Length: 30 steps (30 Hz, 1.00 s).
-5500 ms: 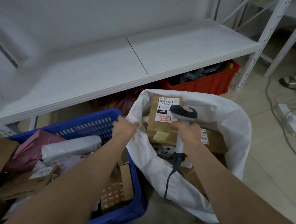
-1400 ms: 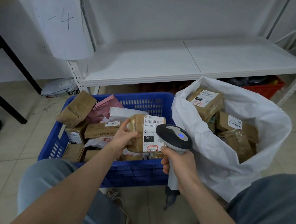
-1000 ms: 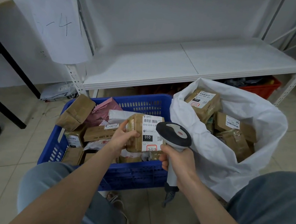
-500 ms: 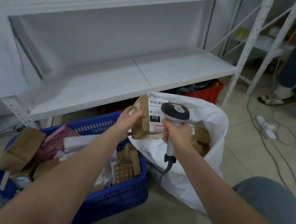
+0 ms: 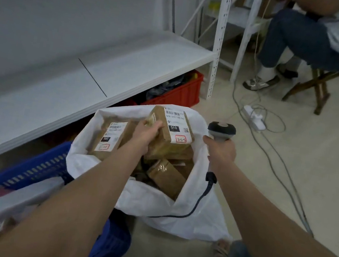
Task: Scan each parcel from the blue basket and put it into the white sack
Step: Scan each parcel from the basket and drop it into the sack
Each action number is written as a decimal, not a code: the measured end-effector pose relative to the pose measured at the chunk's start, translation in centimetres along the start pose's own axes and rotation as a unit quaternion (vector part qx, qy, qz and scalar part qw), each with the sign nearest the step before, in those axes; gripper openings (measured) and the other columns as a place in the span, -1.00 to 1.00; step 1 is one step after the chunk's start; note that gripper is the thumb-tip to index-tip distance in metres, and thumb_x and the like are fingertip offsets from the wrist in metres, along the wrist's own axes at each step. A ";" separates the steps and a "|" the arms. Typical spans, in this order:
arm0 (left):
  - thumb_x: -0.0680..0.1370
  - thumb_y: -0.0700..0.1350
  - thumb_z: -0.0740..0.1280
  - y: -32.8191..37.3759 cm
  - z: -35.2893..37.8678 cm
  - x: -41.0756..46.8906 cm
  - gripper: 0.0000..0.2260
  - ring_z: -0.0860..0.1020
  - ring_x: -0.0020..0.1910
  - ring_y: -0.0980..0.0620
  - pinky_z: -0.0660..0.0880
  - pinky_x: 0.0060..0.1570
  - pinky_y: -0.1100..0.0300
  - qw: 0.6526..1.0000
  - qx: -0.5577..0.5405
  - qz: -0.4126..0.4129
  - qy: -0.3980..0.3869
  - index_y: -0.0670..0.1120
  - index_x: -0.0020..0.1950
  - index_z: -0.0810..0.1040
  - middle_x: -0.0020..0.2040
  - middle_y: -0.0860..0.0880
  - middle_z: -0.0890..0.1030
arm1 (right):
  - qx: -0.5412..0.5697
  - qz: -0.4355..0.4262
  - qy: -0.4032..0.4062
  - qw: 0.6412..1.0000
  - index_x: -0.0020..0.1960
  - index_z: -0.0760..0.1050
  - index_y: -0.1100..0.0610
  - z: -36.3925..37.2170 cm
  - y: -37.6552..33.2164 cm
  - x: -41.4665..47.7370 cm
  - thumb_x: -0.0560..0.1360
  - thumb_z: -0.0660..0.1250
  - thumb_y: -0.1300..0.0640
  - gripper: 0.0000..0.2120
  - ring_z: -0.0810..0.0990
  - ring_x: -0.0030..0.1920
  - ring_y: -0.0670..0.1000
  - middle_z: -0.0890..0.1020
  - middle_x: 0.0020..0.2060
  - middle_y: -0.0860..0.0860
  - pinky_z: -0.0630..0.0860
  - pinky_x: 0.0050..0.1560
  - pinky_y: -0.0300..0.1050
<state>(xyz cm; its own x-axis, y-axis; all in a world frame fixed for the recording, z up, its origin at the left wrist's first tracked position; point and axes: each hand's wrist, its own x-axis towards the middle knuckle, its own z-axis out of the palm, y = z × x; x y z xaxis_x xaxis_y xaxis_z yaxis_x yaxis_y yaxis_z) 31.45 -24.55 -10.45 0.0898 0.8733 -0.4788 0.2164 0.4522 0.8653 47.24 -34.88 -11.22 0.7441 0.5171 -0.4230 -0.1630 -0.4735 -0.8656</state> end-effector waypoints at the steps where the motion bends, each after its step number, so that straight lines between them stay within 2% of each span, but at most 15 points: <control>1: 0.21 0.12 0.43 -0.2 0.5 0.7 -0.36 0.63 -0.02 -0.09 0.57 0.06 -0.07 1.000 0.014 -0.011 -0.002 -0.03 0.26 0.50 0.06 -0.05 0.65 | -0.019 0.005 0.006 1.000 0.28 0.43 0.20 0.2 0.7 1.0 0.46 0.44 0.03 -0.53 0.58 0.11 0.20 0.59 0.08 0.13 0.55 0.14 0.05; 4: 0.42 0.04 0.41 -0.8 1.4 2.1 -0.61 0.61 -0.07 -0.07 0.55 0.03 0.01 0.997 0.055 -0.044 -0.009 -0.08 0.19 0.51 0.00 -0.08 0.65 | -0.053 0.015 0.006 0.998 0.31 0.40 0.16 1.4 2.3 3.1 0.47 0.44 0.00 -0.50 0.58 0.14 0.18 0.59 0.14 0.11 0.51 0.12 0.03; 7: 0.52 -0.01 0.35 -1.8 1.4 3.5 -0.75 0.55 -0.20 -0.02 0.48 -0.24 0.12 0.992 0.101 -0.072 -0.031 -0.09 0.14 0.50 -0.14 -0.04 0.60 | -0.082 0.028 0.004 0.996 0.33 0.38 0.15 2.7 3.6 4.6 0.50 0.40 0.06 -0.54 0.55 0.19 0.16 0.57 0.17 0.10 0.48 0.13 0.01; 9: 0.54 0.00 0.33 -2.0 1.2 3.9 -0.77 0.53 -0.23 -0.01 0.41 -0.32 0.15 0.988 0.120 -0.089 -0.041 -0.09 0.12 0.50 -0.18 -0.03 0.57 | -0.097 0.022 0.002 0.995 0.32 0.39 0.15 3.3 4.0 5.2 0.53 0.32 0.13 -0.62 0.55 0.17 0.14 0.56 0.15 0.09 0.44 0.02 -0.07; 12: 0.53 0.04 0.34 -2.0 0.9 4.5 -0.74 0.53 -0.17 -0.04 0.45 -0.19 0.10 0.985 0.127 -0.109 -0.045 -0.08 0.13 0.51 -0.12 -0.05 0.58 | -0.079 0.027 -0.004 0.996 0.20 0.44 0.18 4.2 3.1 5.4 0.52 0.32 0.21 -0.74 0.57 0.03 0.12 0.55 -0.05 0.07 0.44 -0.06 -0.11; 15: 0.54 -0.01 0.35 -2.1 1.4 4.6 -0.79 0.55 -0.22 -0.02 0.49 -0.26 0.13 0.989 0.117 -0.087 -0.033 -0.09 0.09 0.50 -0.16 -0.05 0.59 | 0.047 -0.006 -0.034 0.998 -0.05 0.49 0.18 4.8 -0.3 4.6 0.40 0.38 0.31 -0.84 0.59 -0.13 0.14 0.56 -0.23 0.08 0.56 -0.06 -0.01; 17: 0.52 -0.04 0.37 -2.8 2.4 4.5 -0.75 0.58 -0.11 -0.04 0.57 -0.05 0.05 0.992 0.115 -0.048 -0.035 -0.10 0.15 0.50 -0.07 -0.09 0.61 | 0.099 -0.047 -0.066 0.992 -0.13 0.50 0.23 4.7 -2.8 3.6 0.36 0.38 0.35 -0.88 0.56 -0.25 0.10 0.55 -0.30 0.11 0.54 -0.15 -0.02; 19: 0.55 -0.03 0.34 -3.3 3.3 3.9 -0.68 0.55 0.09 -0.06 0.50 0.19 0.03 0.985 0.151 -0.024 -0.083 -0.06 0.27 0.45 0.13 -0.10 0.57 | 0.095 -0.071 -0.088 0.989 -0.12 0.51 0.27 4.6 -3.7 2.6 0.35 0.38 0.35 -0.88 0.53 -0.30 0.07 0.54 -0.31 0.13 0.53 -0.19 -0.04; 21: 0.59 -0.04 0.28 -3.0 3.2 2.5 -0.71 0.50 0.11 -0.05 0.46 0.20 0.08 0.970 0.205 -0.021 -0.125 0.01 0.31 0.40 0.16 -0.08 0.52 | 0.062 -0.068 -0.089 0.992 -0.04 0.53 0.28 4.5 -3.0 1.8 0.36 0.39 0.32 -0.82 0.55 -0.24 0.09 0.56 -0.28 0.12 0.54 -0.14 -0.03; 22: 0.59 -0.05 0.29 -2.8 2.4 2.2 -0.67 0.50 0.12 -0.04 0.46 0.16 0.11 0.964 0.232 -0.007 -0.129 -0.03 0.35 0.42 0.20 -0.09 0.52 | 0.045 -0.061 -0.085 0.993 0.00 0.54 0.27 4.5 -2.3 1.5 0.36 0.39 0.31 -0.79 0.56 -0.21 0.11 0.56 -0.26 0.12 0.55 -0.12 -0.02; 24: 0.55 -0.10 0.34 -2.6 -0.7 2.0 -0.63 0.50 0.18 -0.08 0.43 0.13 0.13 0.944 0.318 0.068 -0.056 -0.12 0.35 0.46 0.27 -0.09 0.51 | 0.019 -0.057 -0.074 0.995 0.03 0.54 0.26 4.5 -1.4 1.1 0.38 0.39 0.28 -0.77 0.58 -0.16 0.15 0.57 -0.24 0.12 0.53 -0.11 -0.02; 26: 0.52 -0.07 0.33 -3.0 -4.9 2.3 -0.59 0.45 0.24 -0.17 0.42 0.22 0.00 0.884 0.440 0.132 0.087 -0.07 0.37 0.43 0.32 -0.14 0.46 | -0.002 -0.063 -0.060 0.996 0.04 0.54 0.26 4.6 -1.3 0.5 0.39 0.39 0.26 -0.77 0.62 -0.11 0.19 0.58 -0.21 0.13 0.54 -0.09 -0.01; 28: 0.51 0.03 0.32 -3.6 -9.4 2.0 -0.47 0.33 0.34 -0.23 0.34 0.29 -0.11 0.840 0.490 0.102 0.207 -0.02 0.44 0.28 0.38 -0.20 0.33 | -0.021 -0.077 -0.052 0.995 0.06 0.55 0.25 5.0 -1.3 -0.5 0.40 0.40 0.22 -0.75 0.63 -0.05 0.20 0.62 -0.15 0.15 0.55 -0.03 0.01; 30: 0.48 0.10 0.38 -4.8 -13.1 1.5 -0.29 0.20 0.43 -0.23 0.22 0.35 -0.17 0.837 0.466 0.028 0.287 -0.02 0.51 0.11 0.45 -0.21 0.21 | -0.032 -0.084 -0.045 0.995 0.09 0.54 0.23 5.5 -1.1 -1.3 0.42 0.40 0.19 -0.74 0.62 -0.01 0.21 0.64 -0.08 0.17 0.55 0.03 0.05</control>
<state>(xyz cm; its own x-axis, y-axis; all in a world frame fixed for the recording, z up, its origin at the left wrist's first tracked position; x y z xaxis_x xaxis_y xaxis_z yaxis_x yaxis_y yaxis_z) 17.76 -23.04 -13.36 -0.2984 0.9525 -0.0607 0.9153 0.3037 0.2646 42.89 -31.16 -11.17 0.6964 0.6524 -0.2992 0.0025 -0.4191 -0.9079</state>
